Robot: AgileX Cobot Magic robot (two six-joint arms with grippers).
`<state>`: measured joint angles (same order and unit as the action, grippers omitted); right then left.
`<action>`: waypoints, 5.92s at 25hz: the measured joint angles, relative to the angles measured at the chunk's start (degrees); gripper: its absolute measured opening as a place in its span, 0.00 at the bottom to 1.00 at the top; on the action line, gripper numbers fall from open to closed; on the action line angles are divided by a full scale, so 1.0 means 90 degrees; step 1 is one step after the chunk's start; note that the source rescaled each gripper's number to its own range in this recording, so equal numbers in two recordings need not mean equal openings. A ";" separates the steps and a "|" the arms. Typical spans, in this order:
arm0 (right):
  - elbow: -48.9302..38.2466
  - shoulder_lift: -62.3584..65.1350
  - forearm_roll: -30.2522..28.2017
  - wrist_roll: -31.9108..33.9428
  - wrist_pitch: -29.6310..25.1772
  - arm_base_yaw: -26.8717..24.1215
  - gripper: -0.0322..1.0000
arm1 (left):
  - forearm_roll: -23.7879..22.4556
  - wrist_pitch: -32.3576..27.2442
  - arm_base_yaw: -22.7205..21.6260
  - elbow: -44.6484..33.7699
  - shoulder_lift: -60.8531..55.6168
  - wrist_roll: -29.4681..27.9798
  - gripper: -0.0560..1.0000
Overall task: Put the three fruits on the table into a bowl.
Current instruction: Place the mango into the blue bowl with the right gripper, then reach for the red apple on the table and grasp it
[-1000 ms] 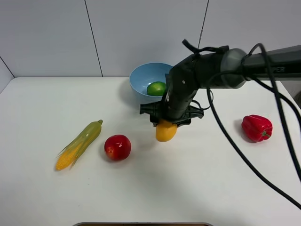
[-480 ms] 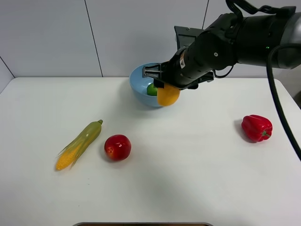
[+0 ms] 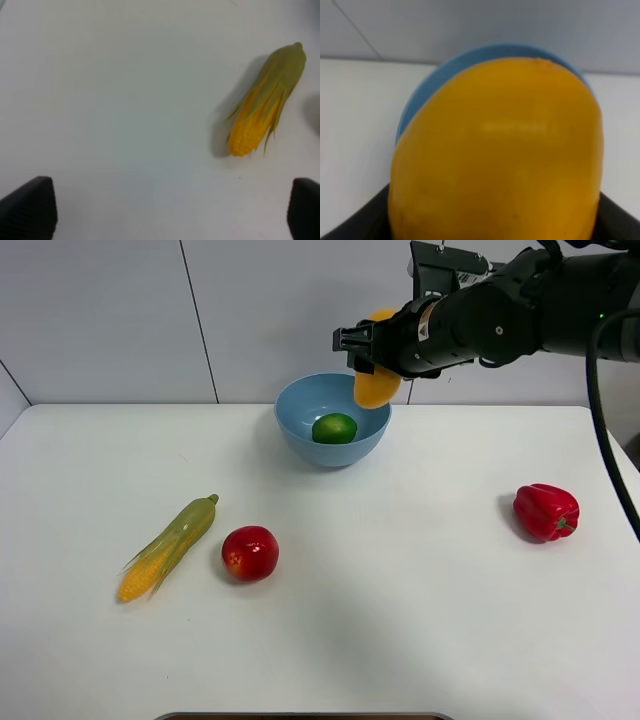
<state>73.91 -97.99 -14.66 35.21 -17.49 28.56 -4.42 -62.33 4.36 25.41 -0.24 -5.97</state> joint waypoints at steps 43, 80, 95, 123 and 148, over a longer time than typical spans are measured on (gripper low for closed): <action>0.2739 -0.3625 0.0672 -0.2147 0.0094 -0.0015 0.05 | 0.0000 0.0000 0.0000 0.0000 0.0000 0.0000 0.87; 0.2744 0.1516 -0.0193 -0.2757 -0.2361 -0.0236 1.00 | 0.0000 0.0000 0.0000 0.0000 0.0000 0.0000 0.87; 0.2751 0.4211 -0.0333 -0.3779 -0.4937 -0.0252 1.00 | 0.0000 0.0000 0.0000 0.0000 0.0000 0.0000 0.87; -0.2108 0.8941 0.1028 -0.3912 -0.5389 -0.2564 1.00 | 0.0000 0.0000 0.0000 0.0000 0.0000 0.0000 0.87; -0.4633 1.0909 0.1340 -0.3584 -0.5065 -0.3394 1.00 | 0.0000 0.0000 0.0000 0.0000 0.0000 0.0000 0.87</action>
<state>32.21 0.19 -2.61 2.96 -63.07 -1.99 -4.42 -62.33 4.36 25.41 -0.24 -5.97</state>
